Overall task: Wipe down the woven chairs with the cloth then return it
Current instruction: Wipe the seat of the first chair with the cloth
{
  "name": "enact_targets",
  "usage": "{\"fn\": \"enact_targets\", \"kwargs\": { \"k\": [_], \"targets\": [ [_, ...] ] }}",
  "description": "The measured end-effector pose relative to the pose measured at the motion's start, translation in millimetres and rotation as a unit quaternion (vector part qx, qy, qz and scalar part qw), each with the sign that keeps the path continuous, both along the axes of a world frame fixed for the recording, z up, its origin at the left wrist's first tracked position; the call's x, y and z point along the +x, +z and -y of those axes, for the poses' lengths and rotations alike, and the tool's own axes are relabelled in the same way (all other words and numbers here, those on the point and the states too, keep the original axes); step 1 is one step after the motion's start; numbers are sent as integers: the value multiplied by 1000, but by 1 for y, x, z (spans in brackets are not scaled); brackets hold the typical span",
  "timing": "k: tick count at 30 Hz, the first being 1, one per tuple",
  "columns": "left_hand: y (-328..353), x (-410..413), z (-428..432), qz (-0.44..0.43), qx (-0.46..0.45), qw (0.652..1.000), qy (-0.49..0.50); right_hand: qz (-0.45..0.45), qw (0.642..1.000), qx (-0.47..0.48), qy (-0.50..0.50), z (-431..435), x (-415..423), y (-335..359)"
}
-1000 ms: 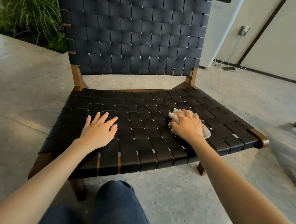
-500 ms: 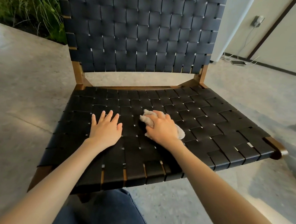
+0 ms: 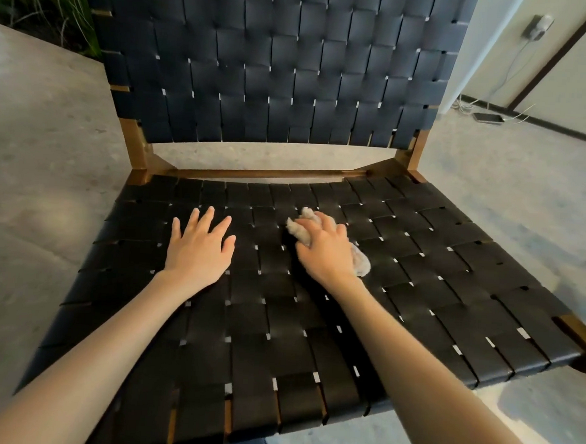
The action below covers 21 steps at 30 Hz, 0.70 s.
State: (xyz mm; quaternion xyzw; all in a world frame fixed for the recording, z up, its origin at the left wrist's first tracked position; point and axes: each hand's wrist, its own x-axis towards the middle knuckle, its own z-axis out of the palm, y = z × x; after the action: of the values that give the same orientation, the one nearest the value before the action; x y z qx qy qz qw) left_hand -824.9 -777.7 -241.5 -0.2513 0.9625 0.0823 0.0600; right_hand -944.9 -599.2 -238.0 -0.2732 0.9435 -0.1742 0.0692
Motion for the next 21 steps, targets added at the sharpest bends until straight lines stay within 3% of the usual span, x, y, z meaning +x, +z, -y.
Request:
{"fn": "enact_targets", "kwargs": {
  "k": [3,7,14,21],
  "targets": [
    [-1,-3,6,1,-3,1000,6,16,994,-65,85,48,30,-10],
    [-5,-8,11,1,-10,1000,11,-26,991,-50,119,57,16,-18],
    [-13,-27,25,-21,-11,1000,15,-108,991,77,-24,-19,-75,-13],
    [-20,-41,32,-36,-18,999,24,-63,991,51,-105,-4,-124,-21]
  ]
}}
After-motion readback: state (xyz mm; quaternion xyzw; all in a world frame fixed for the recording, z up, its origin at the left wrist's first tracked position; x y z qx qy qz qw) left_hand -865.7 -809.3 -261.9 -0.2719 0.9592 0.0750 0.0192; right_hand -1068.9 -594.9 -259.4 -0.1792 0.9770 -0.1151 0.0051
